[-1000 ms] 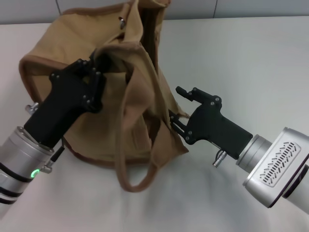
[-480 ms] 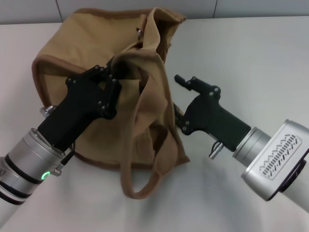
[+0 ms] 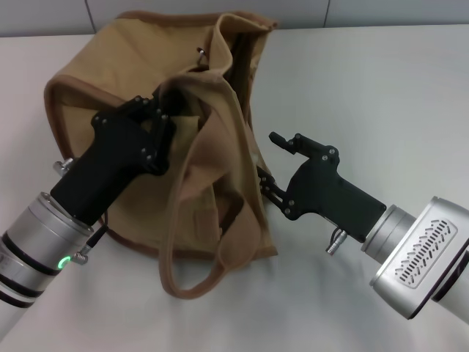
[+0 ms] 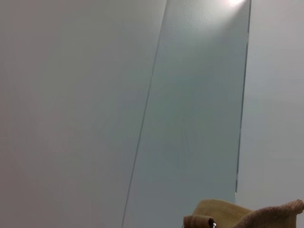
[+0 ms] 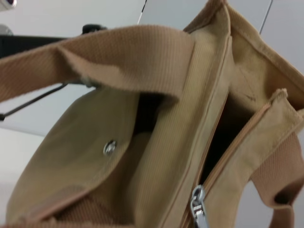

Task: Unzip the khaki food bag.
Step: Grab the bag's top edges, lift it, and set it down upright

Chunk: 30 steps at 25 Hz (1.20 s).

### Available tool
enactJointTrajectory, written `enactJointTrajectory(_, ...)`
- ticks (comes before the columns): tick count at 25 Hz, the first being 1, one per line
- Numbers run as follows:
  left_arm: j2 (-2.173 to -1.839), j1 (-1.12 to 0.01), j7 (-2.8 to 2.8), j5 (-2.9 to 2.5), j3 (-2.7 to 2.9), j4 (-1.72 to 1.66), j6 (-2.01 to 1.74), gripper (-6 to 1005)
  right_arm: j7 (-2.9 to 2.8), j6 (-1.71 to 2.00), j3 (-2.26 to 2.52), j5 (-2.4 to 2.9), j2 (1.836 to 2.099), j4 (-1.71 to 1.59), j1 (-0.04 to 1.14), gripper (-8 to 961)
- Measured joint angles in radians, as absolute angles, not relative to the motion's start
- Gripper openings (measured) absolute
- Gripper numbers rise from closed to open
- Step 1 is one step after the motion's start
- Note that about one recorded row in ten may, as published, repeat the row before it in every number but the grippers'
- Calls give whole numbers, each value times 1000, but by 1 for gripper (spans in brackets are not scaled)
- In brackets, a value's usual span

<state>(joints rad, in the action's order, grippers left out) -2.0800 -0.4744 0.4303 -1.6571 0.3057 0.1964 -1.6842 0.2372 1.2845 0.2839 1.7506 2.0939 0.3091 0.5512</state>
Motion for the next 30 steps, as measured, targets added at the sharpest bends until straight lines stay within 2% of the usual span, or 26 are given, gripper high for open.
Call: enactJointTrajectory(30,-2080,-492,433,-1661,292,200,-1663,110,431,1302,173,1844,2094,379,548,487)
